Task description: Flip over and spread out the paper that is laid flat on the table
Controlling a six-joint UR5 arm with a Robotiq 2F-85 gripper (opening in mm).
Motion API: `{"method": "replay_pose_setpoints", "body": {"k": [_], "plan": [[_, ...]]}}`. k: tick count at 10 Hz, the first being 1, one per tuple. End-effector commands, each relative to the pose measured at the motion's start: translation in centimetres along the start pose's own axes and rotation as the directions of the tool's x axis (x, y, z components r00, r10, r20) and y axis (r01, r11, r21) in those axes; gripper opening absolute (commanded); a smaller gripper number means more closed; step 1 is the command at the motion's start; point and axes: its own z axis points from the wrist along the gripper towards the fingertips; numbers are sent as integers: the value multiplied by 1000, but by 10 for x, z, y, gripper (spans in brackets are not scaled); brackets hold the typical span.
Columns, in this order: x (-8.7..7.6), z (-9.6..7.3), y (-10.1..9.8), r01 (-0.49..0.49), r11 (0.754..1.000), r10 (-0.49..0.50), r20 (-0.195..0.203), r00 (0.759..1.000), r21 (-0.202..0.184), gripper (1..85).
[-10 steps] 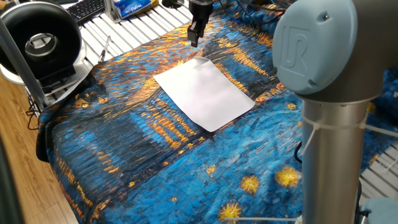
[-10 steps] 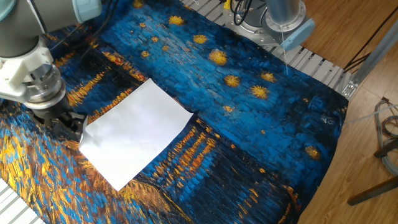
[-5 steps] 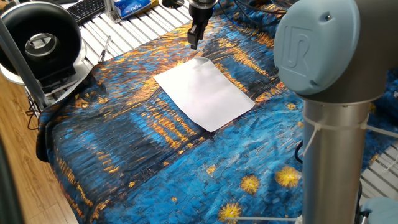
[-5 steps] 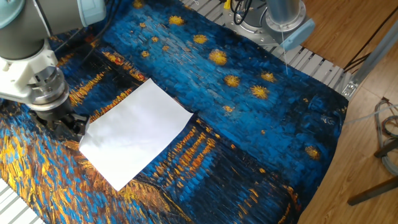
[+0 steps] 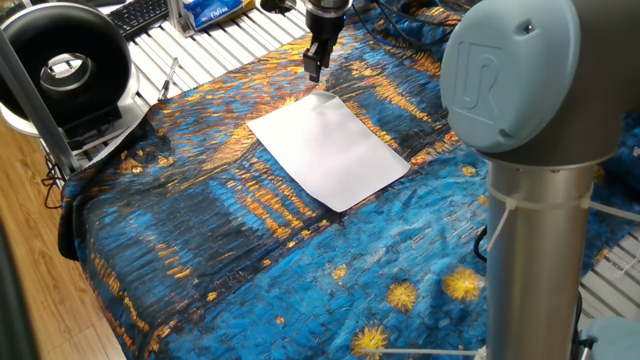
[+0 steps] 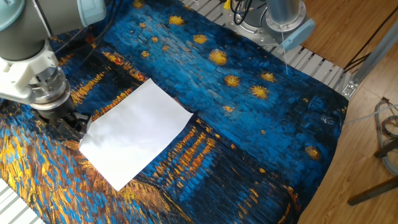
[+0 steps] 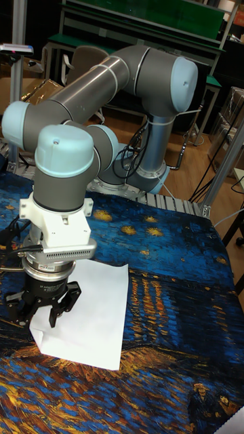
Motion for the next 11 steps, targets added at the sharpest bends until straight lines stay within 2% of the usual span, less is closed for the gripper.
{"method": "replay_pose_setpoints", "body": {"k": [1, 2, 4, 5, 11], "plan": [[8, -1, 6, -23, 999, 22, -28, 999, -27, 487], [4, -1, 7, -17, 999, 17, -12, 1000, -30, 483], [-1, 27, 6, -12, 1000, 13, 21, 1000, -23, 480], [-2, 35, 3, -9, 1000, 9, 23, 1000, -13, 490], [6, 44, -1, 6, 1000, -6, 12, 1000, 1, 487]]}}
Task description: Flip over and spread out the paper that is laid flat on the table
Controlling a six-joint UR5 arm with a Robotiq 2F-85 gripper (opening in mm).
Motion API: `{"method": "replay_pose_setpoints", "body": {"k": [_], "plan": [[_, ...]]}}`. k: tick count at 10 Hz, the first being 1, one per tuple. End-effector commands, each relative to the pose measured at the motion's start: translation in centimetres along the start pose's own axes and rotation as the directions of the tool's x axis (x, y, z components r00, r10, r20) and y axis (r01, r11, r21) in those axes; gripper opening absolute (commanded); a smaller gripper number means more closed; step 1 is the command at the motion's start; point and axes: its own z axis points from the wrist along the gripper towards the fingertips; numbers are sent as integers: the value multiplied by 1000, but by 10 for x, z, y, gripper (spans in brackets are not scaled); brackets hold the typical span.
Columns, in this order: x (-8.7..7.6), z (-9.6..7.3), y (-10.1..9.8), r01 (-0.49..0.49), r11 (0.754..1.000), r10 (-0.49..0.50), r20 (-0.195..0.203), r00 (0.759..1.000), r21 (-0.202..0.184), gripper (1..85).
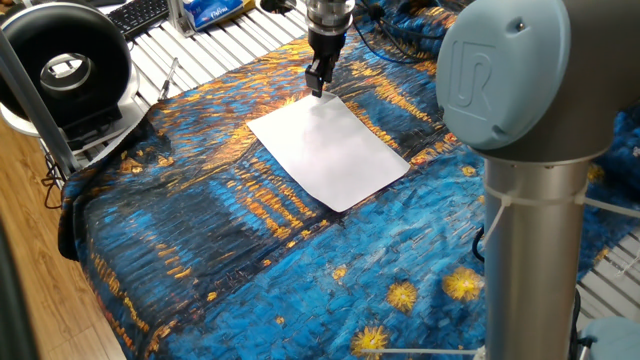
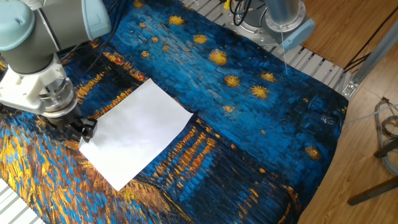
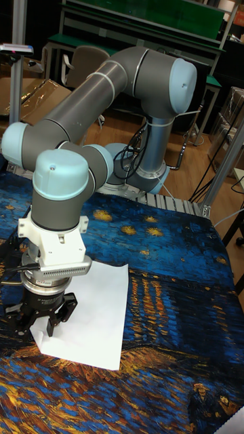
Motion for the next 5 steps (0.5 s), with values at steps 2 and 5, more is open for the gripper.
{"method": "replay_pose_setpoints", "body": {"k": [2, 5], "plan": [[4, 1, -1, -5, 1000, 5, 3, 1000, 0, 480], [5, 1, -4, -4, 1000, 4, -3, 1000, 6, 460]]}}
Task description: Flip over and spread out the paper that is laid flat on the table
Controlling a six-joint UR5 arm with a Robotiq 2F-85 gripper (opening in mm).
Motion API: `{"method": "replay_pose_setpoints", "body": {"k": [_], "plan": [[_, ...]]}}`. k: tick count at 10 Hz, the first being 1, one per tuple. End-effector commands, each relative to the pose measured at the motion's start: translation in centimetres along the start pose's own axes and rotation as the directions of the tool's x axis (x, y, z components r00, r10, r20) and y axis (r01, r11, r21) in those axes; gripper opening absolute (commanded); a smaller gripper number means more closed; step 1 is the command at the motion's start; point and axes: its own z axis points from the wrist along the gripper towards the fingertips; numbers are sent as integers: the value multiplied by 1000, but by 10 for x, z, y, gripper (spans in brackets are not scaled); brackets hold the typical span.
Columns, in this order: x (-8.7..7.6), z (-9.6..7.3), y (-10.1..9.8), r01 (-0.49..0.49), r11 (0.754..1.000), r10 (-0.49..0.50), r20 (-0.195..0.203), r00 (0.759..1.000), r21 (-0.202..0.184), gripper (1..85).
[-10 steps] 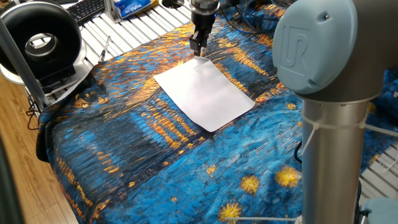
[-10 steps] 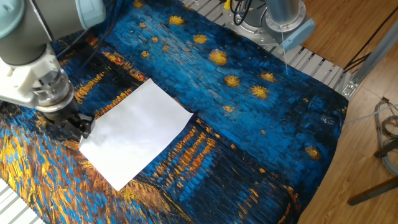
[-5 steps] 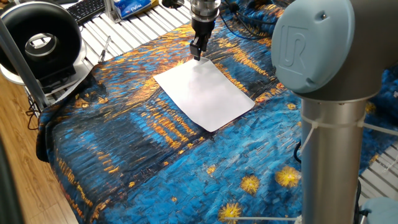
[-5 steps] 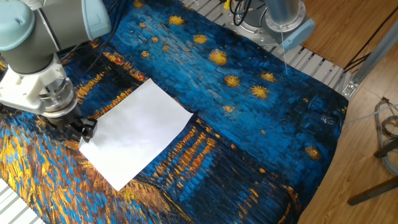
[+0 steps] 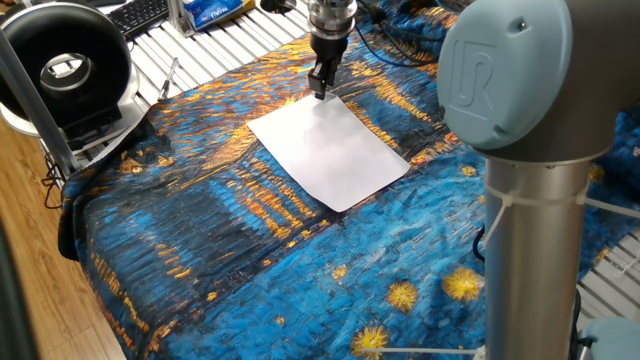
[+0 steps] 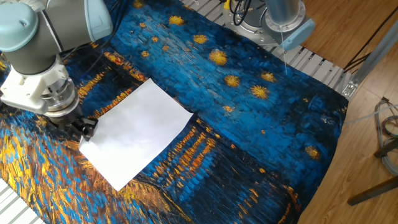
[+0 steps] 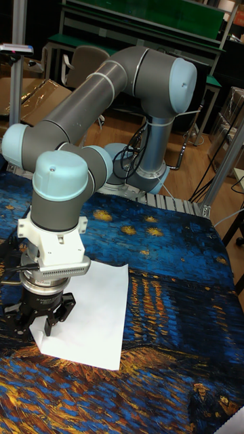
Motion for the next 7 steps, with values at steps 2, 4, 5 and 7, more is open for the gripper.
{"method": "replay_pose_setpoints", "body": {"k": [2, 4, 5, 7], "plan": [[0, -1, -1, -7, 1000, 7, 5, 1000, -4, 460], [-1, 1, -1, -4, 1000, 4, 5, 1000, -4, 460], [-2, 2, -2, -2, 1000, 2, 6, 1000, -3, 460], [-2, 3, -3, -2, 1000, 2, 4, 1000, 1, 457]]}}
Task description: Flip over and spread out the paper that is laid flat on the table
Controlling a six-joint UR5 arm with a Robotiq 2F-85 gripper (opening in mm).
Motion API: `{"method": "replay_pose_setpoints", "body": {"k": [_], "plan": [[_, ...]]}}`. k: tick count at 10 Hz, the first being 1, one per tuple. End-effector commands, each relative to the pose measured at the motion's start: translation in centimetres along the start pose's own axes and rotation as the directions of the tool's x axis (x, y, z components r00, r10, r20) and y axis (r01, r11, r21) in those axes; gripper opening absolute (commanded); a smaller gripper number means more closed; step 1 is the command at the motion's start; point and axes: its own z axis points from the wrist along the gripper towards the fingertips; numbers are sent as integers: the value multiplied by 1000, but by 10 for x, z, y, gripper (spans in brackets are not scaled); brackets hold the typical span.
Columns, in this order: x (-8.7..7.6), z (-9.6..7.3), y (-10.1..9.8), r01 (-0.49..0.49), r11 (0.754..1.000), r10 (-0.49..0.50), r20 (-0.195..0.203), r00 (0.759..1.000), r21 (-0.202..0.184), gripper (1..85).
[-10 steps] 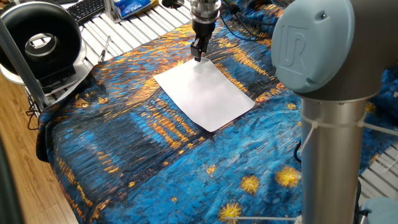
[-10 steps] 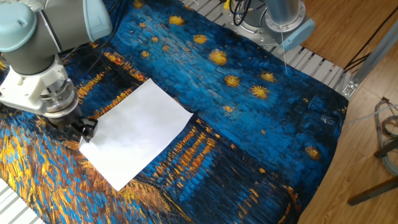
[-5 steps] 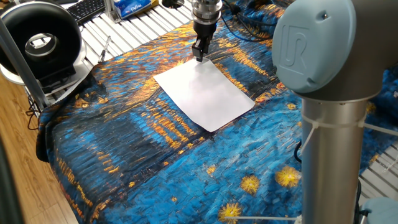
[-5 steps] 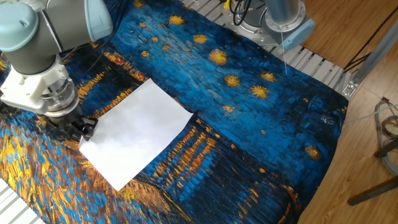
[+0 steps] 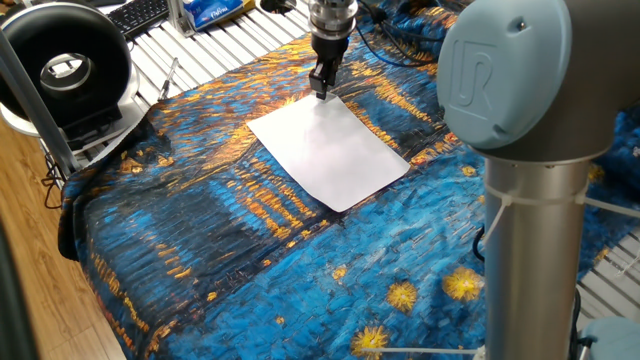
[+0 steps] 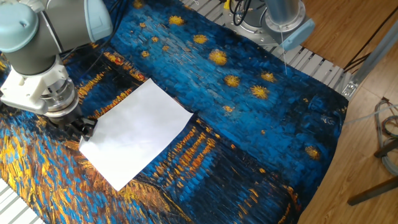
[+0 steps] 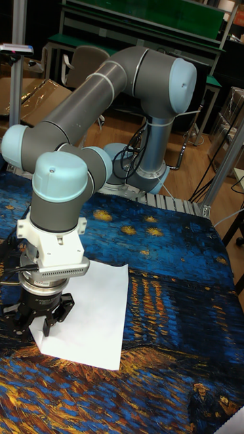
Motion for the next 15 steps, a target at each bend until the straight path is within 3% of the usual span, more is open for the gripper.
{"method": "replay_pose_setpoints", "body": {"k": [1, 12, 15], "plan": [[-2, 0, 0, -9, 1000, 9, 7, 1000, -5, 450], [-9, -2, 1, -41, 999, 41, 23, 999, 0, 380], [-10, -2, 0, -67, 998, 67, 26, 997, 4, 307]]}}
